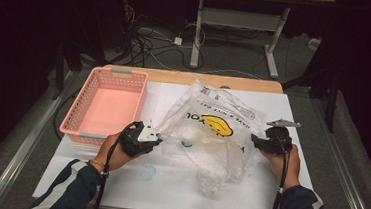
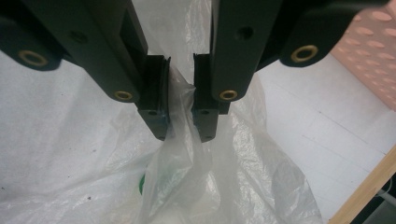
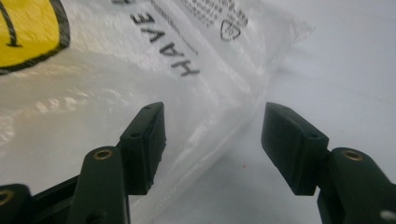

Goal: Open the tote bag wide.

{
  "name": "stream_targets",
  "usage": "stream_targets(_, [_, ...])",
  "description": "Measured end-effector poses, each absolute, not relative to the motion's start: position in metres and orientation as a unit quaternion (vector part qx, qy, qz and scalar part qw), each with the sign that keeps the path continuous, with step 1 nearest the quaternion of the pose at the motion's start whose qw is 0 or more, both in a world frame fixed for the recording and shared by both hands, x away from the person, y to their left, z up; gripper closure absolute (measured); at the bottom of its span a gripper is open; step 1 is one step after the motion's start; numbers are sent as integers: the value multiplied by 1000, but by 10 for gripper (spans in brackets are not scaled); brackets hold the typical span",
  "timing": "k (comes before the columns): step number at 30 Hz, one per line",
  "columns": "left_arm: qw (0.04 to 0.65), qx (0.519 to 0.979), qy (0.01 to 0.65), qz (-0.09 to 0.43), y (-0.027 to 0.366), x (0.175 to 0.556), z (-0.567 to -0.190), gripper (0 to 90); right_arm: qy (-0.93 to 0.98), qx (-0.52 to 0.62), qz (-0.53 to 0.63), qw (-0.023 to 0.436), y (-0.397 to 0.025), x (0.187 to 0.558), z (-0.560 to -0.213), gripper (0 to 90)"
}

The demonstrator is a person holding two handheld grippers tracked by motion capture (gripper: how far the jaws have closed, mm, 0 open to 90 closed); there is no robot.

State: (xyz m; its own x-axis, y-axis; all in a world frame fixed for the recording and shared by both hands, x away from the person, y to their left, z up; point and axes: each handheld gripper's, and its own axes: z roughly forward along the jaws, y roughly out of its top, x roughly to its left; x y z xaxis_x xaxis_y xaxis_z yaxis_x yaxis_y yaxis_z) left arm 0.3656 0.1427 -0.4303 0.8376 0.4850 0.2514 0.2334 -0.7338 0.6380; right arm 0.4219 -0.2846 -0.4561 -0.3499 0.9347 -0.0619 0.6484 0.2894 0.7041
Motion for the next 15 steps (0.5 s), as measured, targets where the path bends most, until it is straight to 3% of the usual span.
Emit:
stream_targets(5, [312, 905, 204, 208, 144, 365, -431, 767, 775, 508, 294, 235, -280, 422, -459, 407])
stream_targets(7, [310, 902, 215, 210, 145, 364, -432, 666, 778, 501, 296, 235, -281, 421, -459, 410])
stream_targets(9, [308, 903, 216, 206, 146, 364, -434, 619, 780, 491, 300, 248, -281, 418, -457, 410])
stream_targets(12, [306, 900, 231, 207, 148, 363, -440, 440, 783, 463, 329, 254, -278, 407, -448, 413])
stream_targets(15, [298, 901, 236, 207, 148, 362, -445, 394, 786, 417, 383, 250, -271, 390, -433, 414])
